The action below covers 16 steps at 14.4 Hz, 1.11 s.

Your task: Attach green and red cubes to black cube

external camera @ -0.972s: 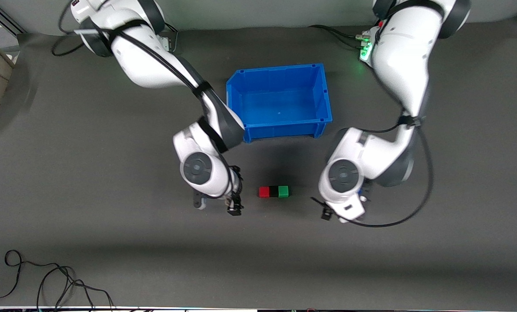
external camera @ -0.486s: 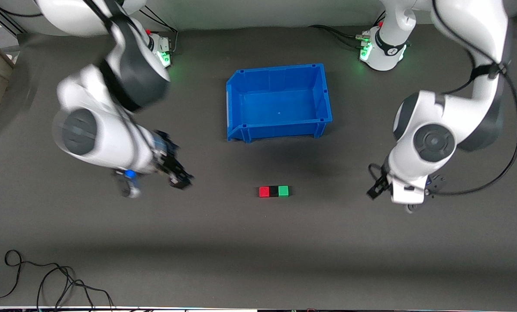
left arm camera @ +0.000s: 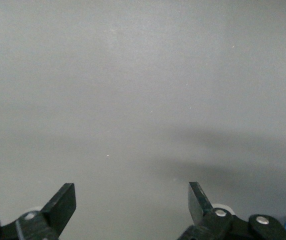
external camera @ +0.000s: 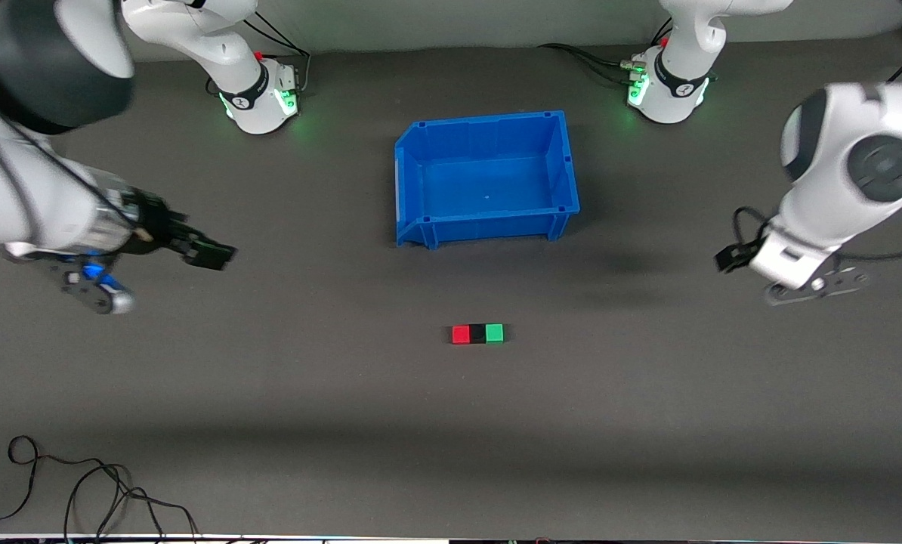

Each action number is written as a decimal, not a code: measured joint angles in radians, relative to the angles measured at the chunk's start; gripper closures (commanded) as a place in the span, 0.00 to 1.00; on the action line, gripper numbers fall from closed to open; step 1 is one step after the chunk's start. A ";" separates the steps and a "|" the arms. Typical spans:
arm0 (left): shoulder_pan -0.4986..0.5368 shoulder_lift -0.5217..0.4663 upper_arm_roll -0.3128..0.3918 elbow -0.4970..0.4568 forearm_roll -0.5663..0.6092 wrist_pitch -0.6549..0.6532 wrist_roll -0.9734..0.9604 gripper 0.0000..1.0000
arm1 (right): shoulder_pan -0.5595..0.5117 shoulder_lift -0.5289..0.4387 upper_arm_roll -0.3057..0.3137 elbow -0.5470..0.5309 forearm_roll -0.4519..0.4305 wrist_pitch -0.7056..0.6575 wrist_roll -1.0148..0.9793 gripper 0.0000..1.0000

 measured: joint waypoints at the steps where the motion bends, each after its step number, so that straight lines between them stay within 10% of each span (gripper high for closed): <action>1: 0.022 -0.034 0.001 -0.012 -0.033 -0.002 0.047 0.00 | -0.001 -0.015 -0.037 -0.015 0.000 -0.004 -0.102 0.01; 8: 0.041 0.020 -0.013 0.278 -0.084 -0.324 0.097 0.00 | 0.003 -0.037 -0.111 -0.050 -0.056 -0.002 -0.480 0.01; 16: 0.129 0.079 -0.006 0.366 -0.173 -0.313 0.335 0.00 | -0.080 -0.147 -0.111 -0.223 -0.064 0.166 -0.667 0.01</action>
